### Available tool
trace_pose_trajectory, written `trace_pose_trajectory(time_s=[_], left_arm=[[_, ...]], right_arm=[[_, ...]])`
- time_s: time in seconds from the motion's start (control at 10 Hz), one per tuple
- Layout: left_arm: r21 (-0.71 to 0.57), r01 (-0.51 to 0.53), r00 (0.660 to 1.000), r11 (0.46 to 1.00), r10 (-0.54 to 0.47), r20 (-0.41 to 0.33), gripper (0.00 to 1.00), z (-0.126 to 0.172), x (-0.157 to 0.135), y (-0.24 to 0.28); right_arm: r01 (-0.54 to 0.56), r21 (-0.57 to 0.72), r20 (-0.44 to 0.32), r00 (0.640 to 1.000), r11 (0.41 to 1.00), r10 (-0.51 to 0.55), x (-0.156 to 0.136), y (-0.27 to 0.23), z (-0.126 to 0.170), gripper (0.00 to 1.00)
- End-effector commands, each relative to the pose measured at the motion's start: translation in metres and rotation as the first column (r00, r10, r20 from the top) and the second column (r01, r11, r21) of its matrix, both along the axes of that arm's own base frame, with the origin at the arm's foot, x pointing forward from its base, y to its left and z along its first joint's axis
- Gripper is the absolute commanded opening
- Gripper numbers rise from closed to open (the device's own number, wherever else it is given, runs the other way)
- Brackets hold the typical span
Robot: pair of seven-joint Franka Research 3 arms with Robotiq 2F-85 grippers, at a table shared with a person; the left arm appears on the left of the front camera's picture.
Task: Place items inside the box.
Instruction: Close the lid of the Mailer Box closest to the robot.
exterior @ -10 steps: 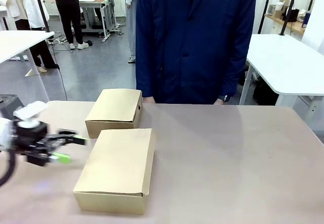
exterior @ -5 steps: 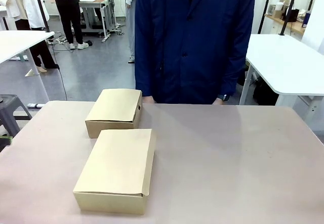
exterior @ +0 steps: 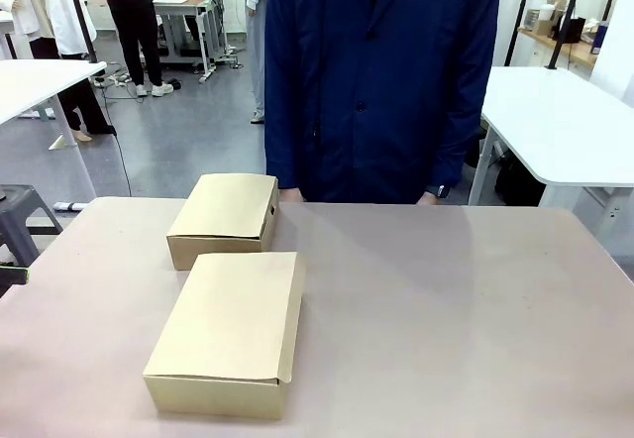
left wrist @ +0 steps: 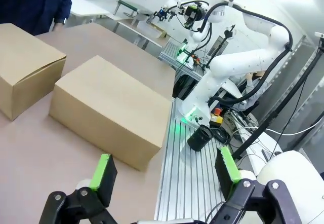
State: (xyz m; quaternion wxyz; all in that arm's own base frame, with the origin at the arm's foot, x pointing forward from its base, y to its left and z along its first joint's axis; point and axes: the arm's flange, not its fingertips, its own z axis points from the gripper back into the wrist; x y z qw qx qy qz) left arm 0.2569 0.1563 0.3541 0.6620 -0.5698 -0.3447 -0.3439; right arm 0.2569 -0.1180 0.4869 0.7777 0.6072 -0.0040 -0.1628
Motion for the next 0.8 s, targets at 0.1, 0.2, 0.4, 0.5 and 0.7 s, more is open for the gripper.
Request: trace_pose_trajectory(time_s=[0.1, 0.2, 0.4, 0.5, 0.7], left_arm=[[-0.026, -0.006, 1.000, 1.000, 0.006, 0.019, 1.00, -0.0006, -0.0017, 0.0020], [-0.026, -0.006, 1.000, 1.000, 0.006, 0.019, 1.00, -0.0006, -0.0017, 0.0020], [-0.026, -0.006, 1.000, 1.000, 0.006, 0.019, 1.00, -0.0006, -0.0017, 0.0020], [-0.026, -0.006, 1.000, 1.000, 0.006, 0.019, 1.00, -0.0006, -0.0017, 0.0020], [-0.026, -0.006, 1.000, 1.000, 0.006, 0.019, 1.00, -0.0006, -0.0017, 0.0020]], right_arm=[[0.004, 0.021, 0.019, 1.000, 1.000, -0.004, 0.0007, 0.0021, 0.0025, 1.00], [0.004, 0.021, 0.019, 1.000, 1.000, -0.004, 0.0007, 0.0021, 0.0025, 1.00], [0.004, 0.021, 0.019, 1.000, 1.000, -0.004, 0.0007, 0.0021, 0.0025, 1.00], [0.004, 0.021, 0.019, 1.000, 1.000, -0.004, 0.0007, 0.0021, 0.0025, 1.00], [0.004, 0.021, 0.019, 1.000, 1.000, -0.004, 0.0007, 0.0021, 0.0025, 1.00]])
